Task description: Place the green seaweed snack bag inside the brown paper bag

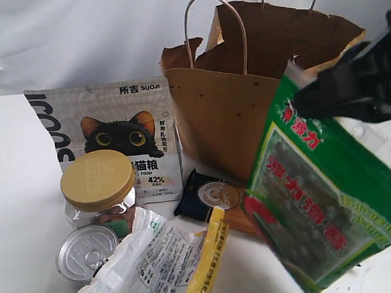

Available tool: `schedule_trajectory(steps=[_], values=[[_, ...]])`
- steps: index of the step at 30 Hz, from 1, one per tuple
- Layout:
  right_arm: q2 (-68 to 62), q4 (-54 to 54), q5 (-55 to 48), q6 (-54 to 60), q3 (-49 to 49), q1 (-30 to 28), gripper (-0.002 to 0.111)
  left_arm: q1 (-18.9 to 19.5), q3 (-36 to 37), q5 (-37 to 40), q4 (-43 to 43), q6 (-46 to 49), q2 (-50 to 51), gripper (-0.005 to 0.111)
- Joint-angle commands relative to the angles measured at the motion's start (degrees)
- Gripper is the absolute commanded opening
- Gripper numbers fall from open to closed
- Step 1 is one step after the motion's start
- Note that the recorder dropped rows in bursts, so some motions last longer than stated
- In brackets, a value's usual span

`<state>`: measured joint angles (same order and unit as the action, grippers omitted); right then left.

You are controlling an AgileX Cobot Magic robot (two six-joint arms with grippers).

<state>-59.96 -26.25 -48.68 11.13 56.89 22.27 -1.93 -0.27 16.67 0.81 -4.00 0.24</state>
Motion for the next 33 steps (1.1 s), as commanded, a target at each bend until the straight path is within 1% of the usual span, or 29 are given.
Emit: schedule_trajectory(steps=[1, 13, 19, 23, 24, 26, 27, 31, 33], values=[[-2.67, 0.39, 2.12, -0.26, -3.39, -0.06, 0.000, -0.31, 0.27, -0.54, 0.00, -0.10, -0.24, 0.001], [-6.04, 2.04, 3.36, -0.57, -4.47, -0.06, 0.000, -0.31, 0.27, -0.54, 0.00, -0.10, -0.24, 0.001], [-6.63, 2.50, -0.15, -0.68, -4.47, -0.06, 0.000, -0.31, 0.27, -0.54, 0.00, -0.10, -0.24, 0.001], [-6.63, 2.50, -0.45, -1.47, -4.36, -0.06, 0.000, -0.31, 0.27, -0.54, 0.00, -0.10, -0.24, 0.001], [-6.63, 2.50, -0.45, -1.47, -4.36, -0.06, 0.002, -0.31, 0.27, -0.54, 0.00, -0.10, -0.24, 0.001], [-6.63, 2.50, -0.61, -1.70, -4.36, -0.06, 0.009, -0.31, 0.27, -0.54, 0.00, -0.10, -0.24, 0.001], [-6.63, 2.50, -1.19, -1.70, -4.36, -0.06, 0.018, -0.31, 0.27, -0.54, 0.00, -0.10, -0.24, 0.001], [-6.63, 2.50, -2.48, -2.76, -4.36, -0.06, 0.040, -0.31, 0.27, -0.54, 0.00, -0.10, -0.24, 0.001], [-6.63, 2.50, -3.03, -4.64, -3.82, -0.06, 0.063, -0.31, 0.27, -0.54, 0.00, -0.10, -0.24, 0.001]])
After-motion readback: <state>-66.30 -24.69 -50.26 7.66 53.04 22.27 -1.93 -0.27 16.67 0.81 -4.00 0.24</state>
